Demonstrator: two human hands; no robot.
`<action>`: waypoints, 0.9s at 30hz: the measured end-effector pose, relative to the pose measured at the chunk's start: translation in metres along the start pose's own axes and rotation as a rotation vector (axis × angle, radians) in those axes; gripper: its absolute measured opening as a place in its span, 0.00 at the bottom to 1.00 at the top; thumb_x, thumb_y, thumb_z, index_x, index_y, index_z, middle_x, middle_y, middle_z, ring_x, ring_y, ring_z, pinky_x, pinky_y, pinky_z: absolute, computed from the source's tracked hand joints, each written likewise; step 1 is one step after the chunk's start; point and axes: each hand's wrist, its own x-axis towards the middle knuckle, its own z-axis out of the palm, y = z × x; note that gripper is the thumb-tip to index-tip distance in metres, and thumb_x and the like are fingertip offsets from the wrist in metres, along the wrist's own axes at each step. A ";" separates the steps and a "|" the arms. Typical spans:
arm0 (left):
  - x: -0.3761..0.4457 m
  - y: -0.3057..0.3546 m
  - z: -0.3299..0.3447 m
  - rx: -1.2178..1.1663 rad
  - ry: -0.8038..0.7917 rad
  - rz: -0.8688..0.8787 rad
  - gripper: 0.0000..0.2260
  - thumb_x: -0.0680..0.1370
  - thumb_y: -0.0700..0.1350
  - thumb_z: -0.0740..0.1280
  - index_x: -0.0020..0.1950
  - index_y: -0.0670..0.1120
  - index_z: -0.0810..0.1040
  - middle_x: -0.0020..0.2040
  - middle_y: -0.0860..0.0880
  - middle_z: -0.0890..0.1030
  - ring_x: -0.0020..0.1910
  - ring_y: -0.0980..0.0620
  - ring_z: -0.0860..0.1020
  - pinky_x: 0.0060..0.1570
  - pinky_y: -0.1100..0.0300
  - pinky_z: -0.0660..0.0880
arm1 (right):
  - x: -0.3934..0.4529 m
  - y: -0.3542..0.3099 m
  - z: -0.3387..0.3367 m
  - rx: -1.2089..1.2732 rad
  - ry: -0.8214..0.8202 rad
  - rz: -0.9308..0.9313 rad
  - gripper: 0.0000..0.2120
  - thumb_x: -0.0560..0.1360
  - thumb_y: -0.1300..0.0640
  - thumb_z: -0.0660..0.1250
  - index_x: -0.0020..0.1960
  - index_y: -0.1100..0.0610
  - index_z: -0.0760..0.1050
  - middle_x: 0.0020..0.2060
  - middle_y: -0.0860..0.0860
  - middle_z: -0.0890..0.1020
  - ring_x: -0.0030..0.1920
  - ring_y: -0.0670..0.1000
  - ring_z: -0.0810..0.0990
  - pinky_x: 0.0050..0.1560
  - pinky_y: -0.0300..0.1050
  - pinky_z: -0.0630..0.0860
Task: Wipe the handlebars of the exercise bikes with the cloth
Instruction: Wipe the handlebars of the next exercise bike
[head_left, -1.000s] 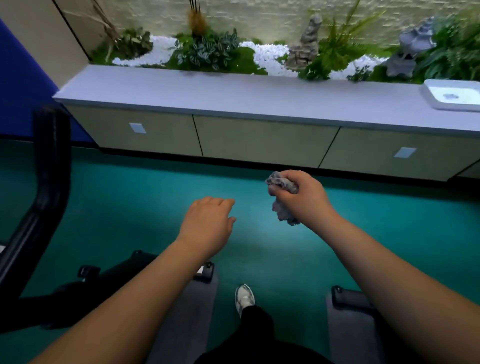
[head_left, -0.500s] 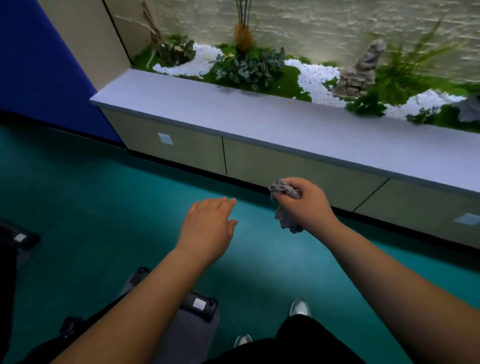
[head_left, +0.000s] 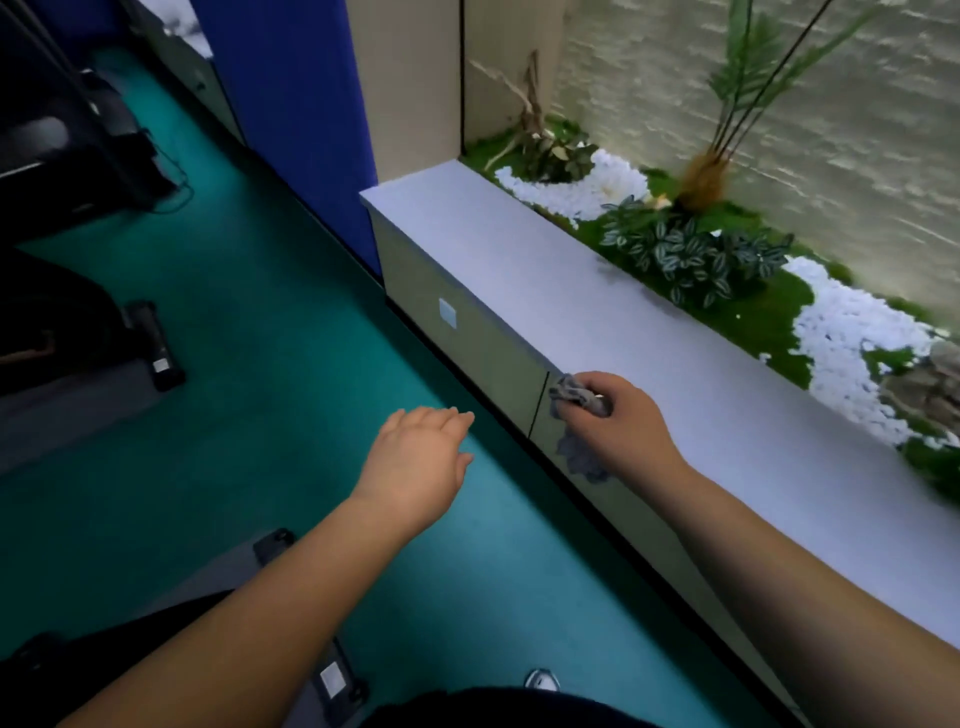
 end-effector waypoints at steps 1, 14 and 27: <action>0.009 -0.002 -0.003 -0.012 0.006 -0.030 0.22 0.80 0.53 0.57 0.74 0.52 0.61 0.73 0.53 0.66 0.71 0.52 0.63 0.72 0.52 0.53 | 0.018 0.000 -0.001 -0.017 -0.025 -0.023 0.02 0.70 0.50 0.67 0.42 0.46 0.78 0.33 0.51 0.83 0.36 0.57 0.83 0.37 0.47 0.77; 0.112 -0.119 -0.028 -0.072 0.115 -0.376 0.22 0.79 0.52 0.59 0.73 0.52 0.63 0.72 0.53 0.68 0.70 0.52 0.65 0.71 0.54 0.55 | 0.215 -0.090 0.095 0.011 -0.303 -0.234 0.07 0.74 0.56 0.69 0.39 0.47 0.79 0.31 0.46 0.82 0.33 0.43 0.82 0.37 0.36 0.75; 0.184 -0.257 -0.065 -0.075 0.165 -0.626 0.22 0.78 0.53 0.60 0.72 0.52 0.65 0.71 0.53 0.69 0.69 0.51 0.67 0.69 0.54 0.59 | 0.361 -0.185 0.222 -0.043 -0.531 -0.385 0.02 0.72 0.57 0.69 0.41 0.54 0.80 0.40 0.49 0.82 0.42 0.49 0.80 0.47 0.45 0.77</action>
